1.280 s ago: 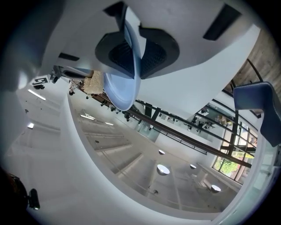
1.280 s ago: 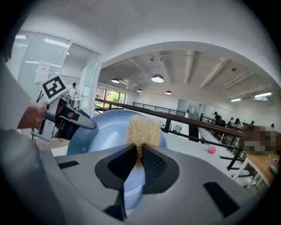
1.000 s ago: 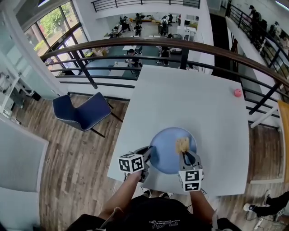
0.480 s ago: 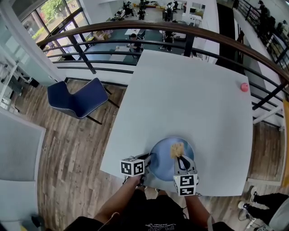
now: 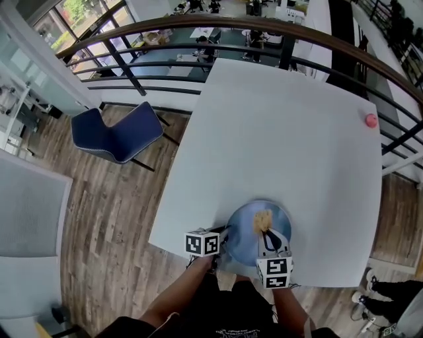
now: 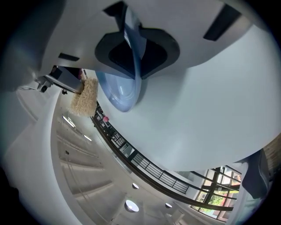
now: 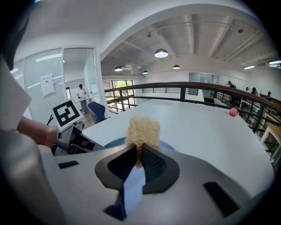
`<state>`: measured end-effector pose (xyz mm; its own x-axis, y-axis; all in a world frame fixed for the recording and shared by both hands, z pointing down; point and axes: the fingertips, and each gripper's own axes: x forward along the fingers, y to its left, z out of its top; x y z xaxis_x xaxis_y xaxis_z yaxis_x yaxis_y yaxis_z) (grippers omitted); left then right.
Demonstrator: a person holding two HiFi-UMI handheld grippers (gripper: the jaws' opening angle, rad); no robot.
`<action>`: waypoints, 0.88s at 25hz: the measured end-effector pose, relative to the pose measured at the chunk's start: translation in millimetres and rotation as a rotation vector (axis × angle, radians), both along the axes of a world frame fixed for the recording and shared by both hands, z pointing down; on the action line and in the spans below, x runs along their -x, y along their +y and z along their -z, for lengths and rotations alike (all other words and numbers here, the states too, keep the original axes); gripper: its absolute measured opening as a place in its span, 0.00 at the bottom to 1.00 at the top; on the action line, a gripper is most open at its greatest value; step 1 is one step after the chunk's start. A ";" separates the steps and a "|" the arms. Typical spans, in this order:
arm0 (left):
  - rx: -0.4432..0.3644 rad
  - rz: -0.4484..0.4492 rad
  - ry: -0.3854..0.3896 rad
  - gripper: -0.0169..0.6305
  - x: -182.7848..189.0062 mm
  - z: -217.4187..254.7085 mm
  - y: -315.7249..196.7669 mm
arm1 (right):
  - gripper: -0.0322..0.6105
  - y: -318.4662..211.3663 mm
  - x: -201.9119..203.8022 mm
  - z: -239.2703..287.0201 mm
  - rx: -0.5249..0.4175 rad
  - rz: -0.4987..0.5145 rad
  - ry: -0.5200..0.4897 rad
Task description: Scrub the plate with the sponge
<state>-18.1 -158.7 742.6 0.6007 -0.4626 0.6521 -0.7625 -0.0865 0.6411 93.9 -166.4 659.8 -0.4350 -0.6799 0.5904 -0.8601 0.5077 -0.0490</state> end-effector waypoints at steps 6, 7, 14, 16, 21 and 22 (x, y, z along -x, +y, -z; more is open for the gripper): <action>0.007 -0.061 -0.136 0.10 3.3 -18.1 5.1 | 0.12 0.0 1.9 -14.0 0.022 -0.006 -0.013; 0.003 -0.062 -0.141 0.15 2.5 -17.6 4.4 | 0.12 -0.8 1.9 -14.5 0.024 -0.007 -0.015; -0.025 -0.066 -0.185 0.35 3.7 -3.0 8.0 | 0.12 -0.3 1.4 -9.4 0.025 -0.013 -0.024; -0.042 -0.060 -0.215 0.36 13.7 2.9 8.5 | 0.12 -1.5 3.5 -7.2 0.020 -0.012 -0.026; -0.122 -0.015 -0.281 0.36 39.5 31.1 0.4 | 0.12 -4.8 8.1 5.7 -0.005 -0.011 -0.034; -0.145 -0.009 -0.289 0.36 43.5 37.6 -3.1 | 0.12 -5.9 10.2 9.6 -0.014 -0.009 -0.037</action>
